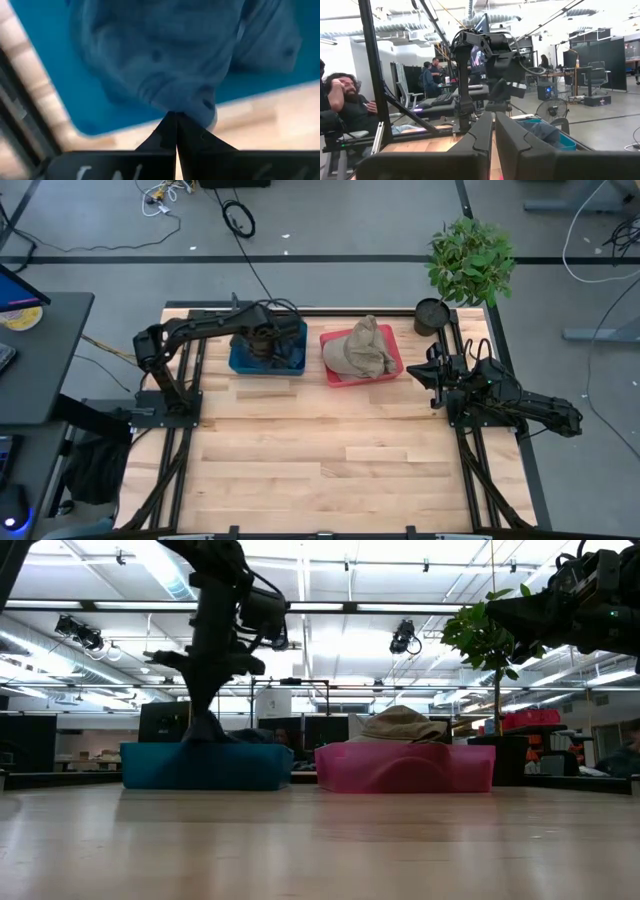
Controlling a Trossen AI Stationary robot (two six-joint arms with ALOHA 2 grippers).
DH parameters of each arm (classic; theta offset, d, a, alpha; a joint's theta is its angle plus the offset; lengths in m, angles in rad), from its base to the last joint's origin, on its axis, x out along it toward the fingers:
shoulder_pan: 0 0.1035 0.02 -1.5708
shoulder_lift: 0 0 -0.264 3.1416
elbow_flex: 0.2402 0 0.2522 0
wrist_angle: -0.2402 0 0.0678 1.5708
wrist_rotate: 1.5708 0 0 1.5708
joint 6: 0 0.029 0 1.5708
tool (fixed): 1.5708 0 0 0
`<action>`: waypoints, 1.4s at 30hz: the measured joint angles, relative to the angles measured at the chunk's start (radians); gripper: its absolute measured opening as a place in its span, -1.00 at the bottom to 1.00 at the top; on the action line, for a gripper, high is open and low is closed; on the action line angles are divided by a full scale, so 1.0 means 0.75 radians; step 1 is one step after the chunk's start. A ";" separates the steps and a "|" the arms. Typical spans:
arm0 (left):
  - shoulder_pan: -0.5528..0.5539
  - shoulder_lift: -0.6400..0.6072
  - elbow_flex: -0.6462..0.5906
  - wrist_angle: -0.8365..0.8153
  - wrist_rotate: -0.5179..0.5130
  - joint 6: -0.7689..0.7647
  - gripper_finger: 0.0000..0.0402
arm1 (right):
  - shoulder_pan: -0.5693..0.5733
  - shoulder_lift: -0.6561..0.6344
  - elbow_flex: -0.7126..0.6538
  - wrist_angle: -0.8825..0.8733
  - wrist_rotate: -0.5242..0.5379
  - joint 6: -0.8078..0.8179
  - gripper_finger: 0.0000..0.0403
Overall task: Pick & Place hat
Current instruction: Put the dark blue cap into the blue bin, then return to Home Position
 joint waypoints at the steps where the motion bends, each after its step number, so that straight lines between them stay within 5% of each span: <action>1: 0.012 0.000 -0.009 0.042 -0.008 0.001 -1.00 | 0.000 0.000 0.000 0.000 -0.001 0.000 -0.87; 10: 0.100 0.016 -0.163 0.313 0.100 0.003 -0.99 | 0.000 0.000 0.000 0.000 -0.001 0.001 -0.87; 20: 0.026 0.054 -0.349 0.430 0.140 -0.018 -0.99 | 0.000 0.000 0.000 0.000 -0.001 0.000 -0.87; 29: -0.099 -0.116 -0.145 0.444 -0.249 0.022 -0.99 | 0.000 0.000 0.000 0.001 0.000 0.001 -0.87; 42: -0.348 -0.313 0.109 0.625 -0.420 0.180 -0.99 | 0.000 0.000 0.000 0.000 0.000 0.001 -0.87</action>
